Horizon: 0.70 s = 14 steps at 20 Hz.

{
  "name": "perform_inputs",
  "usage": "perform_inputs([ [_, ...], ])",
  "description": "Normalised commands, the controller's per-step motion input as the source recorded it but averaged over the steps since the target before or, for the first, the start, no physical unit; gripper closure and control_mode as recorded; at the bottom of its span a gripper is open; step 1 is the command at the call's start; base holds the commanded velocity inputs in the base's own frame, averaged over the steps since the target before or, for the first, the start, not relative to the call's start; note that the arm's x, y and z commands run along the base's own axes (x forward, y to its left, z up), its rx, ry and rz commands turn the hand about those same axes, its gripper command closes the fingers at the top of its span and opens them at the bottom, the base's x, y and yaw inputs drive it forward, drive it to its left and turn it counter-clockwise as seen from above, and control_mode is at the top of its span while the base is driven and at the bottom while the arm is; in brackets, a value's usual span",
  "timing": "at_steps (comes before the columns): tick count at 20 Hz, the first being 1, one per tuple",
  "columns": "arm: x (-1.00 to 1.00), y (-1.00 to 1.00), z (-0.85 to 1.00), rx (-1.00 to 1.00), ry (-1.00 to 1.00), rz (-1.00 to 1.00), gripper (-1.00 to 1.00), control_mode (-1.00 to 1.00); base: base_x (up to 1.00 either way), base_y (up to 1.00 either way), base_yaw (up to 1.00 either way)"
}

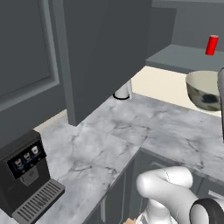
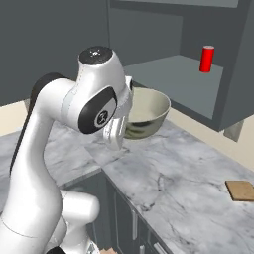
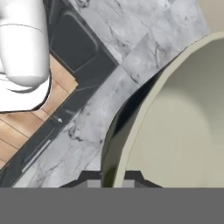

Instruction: Pick the mug and place it in the sink. Pick the bowl and place it in the open cabinet and then close the cabinet.

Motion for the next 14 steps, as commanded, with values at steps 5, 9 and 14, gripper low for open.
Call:
perform_inputs([
  [5,-0.01,0.03,0.4,-0.12,-0.07,0.0,1.0,-1.0,0.0,0.0,0.0],
  [9,0.06,0.0,0.33,-0.12,-0.17,0.0,1.0,-1.0,0.0,0.0,0.0],
  [14,0.14,0.0,0.26,-0.08,-0.19,0.01,1.0,-1.0,0.0,0.0,0.0],
])
